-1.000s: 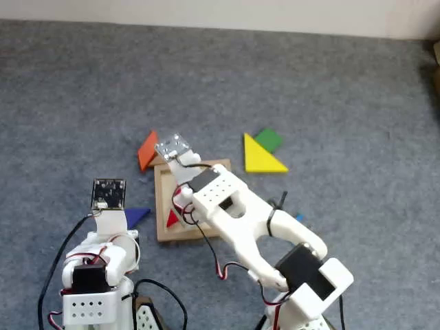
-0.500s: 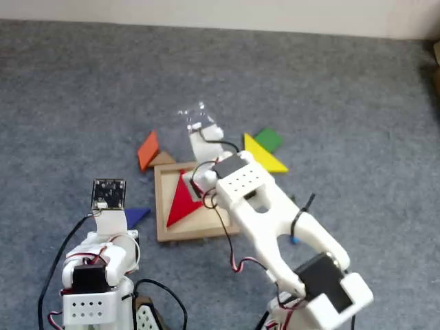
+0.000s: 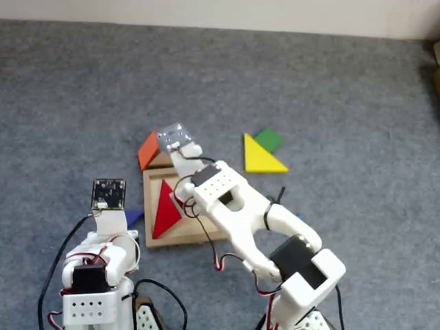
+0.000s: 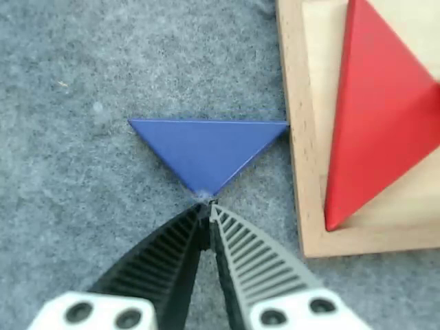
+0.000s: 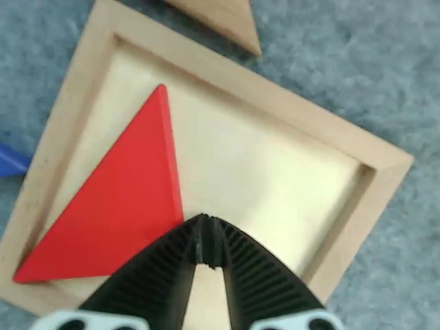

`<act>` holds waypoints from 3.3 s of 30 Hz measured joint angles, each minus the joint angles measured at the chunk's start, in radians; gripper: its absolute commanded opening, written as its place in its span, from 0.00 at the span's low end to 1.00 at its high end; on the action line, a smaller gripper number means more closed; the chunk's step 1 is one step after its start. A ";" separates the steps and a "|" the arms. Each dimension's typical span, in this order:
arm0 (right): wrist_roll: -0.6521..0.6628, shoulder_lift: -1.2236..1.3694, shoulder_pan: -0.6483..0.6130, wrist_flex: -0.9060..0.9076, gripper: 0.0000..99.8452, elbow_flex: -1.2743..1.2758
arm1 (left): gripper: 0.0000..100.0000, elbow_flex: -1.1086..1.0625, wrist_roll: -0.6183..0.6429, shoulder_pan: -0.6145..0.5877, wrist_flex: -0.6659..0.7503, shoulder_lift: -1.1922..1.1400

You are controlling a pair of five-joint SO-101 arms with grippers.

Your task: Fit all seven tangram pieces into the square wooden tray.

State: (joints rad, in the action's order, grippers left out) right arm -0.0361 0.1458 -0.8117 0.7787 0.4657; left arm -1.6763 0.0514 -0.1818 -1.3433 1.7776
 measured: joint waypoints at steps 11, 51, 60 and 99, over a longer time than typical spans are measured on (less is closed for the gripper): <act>0.000 0.003 -0.037 0.005 0.01 -0.032 | 0.01 0.000 0.000 0.000 0.000 0.000; 0.077 -0.040 0.138 0.184 0.01 -0.038 | 0.01 0.000 0.000 0.000 0.000 0.000; 0.048 -0.005 0.084 0.166 0.01 -0.100 | 0.01 0.000 0.000 0.000 0.000 0.000; 0.147 0.331 0.489 0.433 0.23 -0.701 | 0.01 0.000 0.000 0.000 0.000 0.000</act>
State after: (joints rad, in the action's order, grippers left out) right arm 0.1112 0.4772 -0.3222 1.2114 -0.2355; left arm -1.6763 0.0514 -0.1818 -1.3433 1.7776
